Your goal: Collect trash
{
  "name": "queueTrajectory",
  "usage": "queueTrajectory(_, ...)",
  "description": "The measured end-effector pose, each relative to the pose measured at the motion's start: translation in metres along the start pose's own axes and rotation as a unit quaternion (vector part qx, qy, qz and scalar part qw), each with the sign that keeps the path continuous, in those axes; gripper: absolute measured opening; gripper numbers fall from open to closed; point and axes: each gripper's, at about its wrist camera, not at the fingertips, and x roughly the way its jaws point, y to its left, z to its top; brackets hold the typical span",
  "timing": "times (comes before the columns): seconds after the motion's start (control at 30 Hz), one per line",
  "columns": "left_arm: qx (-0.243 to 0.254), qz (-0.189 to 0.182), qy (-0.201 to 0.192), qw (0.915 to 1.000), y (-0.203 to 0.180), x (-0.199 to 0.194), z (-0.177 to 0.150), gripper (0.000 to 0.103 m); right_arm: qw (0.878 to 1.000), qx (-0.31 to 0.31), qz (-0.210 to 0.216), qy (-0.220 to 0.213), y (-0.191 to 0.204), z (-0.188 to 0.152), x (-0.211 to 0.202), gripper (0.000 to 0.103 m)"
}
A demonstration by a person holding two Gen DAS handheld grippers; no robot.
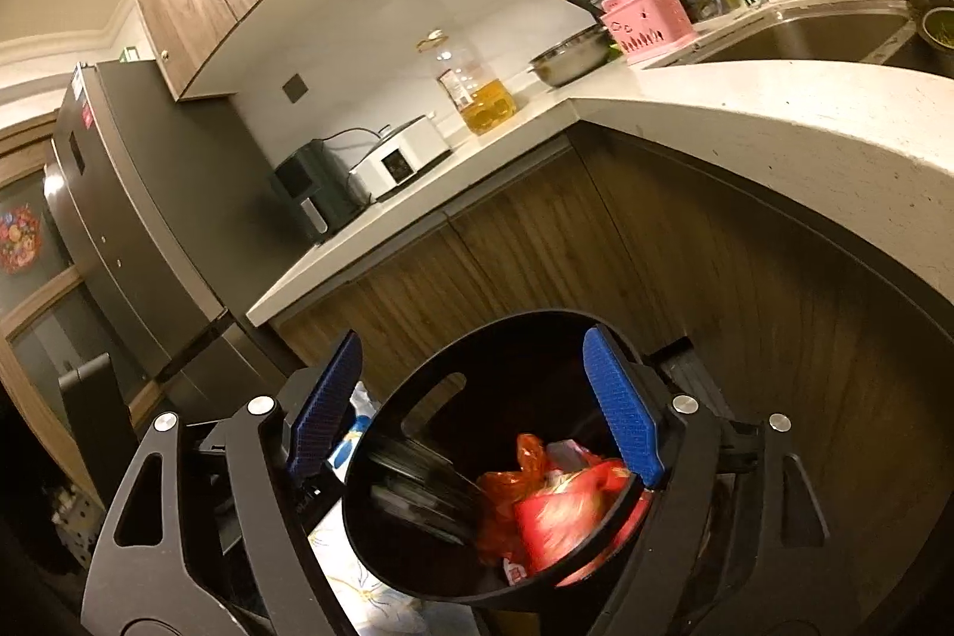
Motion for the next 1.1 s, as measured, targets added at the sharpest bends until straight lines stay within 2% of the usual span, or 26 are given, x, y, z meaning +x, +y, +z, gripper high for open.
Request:
queueTrajectory(0.13, 0.006, 0.008, -0.001, 1.0000, -0.001, -0.002, -0.002, 0.083, 1.000, -0.010, -0.013, 0.000, 0.002, -0.003, -0.005, 0.079)
queueTrajectory(0.2, 0.005, 0.011, 0.002, 0.9999, -0.001, -0.002, -0.004, 0.086, 1.000, -0.013, -0.015, -0.002, 0.003, -0.003, -0.009, 0.082)
queueTrajectory(0.4, 0.005, 0.024, 0.011, 0.9996, 0.004, -0.005, -0.008, 0.088, 0.999, -0.027, -0.025, -0.008, 0.007, -0.005, -0.020, 0.086)
queueTrajectory(0.6, 0.003, 0.049, 0.009, 0.9988, 0.017, -0.020, -0.015, 0.094, 0.996, -0.068, -0.049, -0.008, 0.022, -0.011, -0.028, 0.090)
queueTrajectory(0.8, -0.009, 0.090, 0.008, 0.9959, 0.040, -0.047, -0.023, 0.094, 0.989, -0.125, -0.082, -0.008, 0.045, -0.022, -0.038, 0.096)
queueTrajectory(1.1, -0.036, 0.127, -0.012, 0.9911, 0.069, -0.105, -0.036, 0.095, 0.974, -0.197, -0.112, 0.009, 0.076, -0.056, -0.059, 0.096)
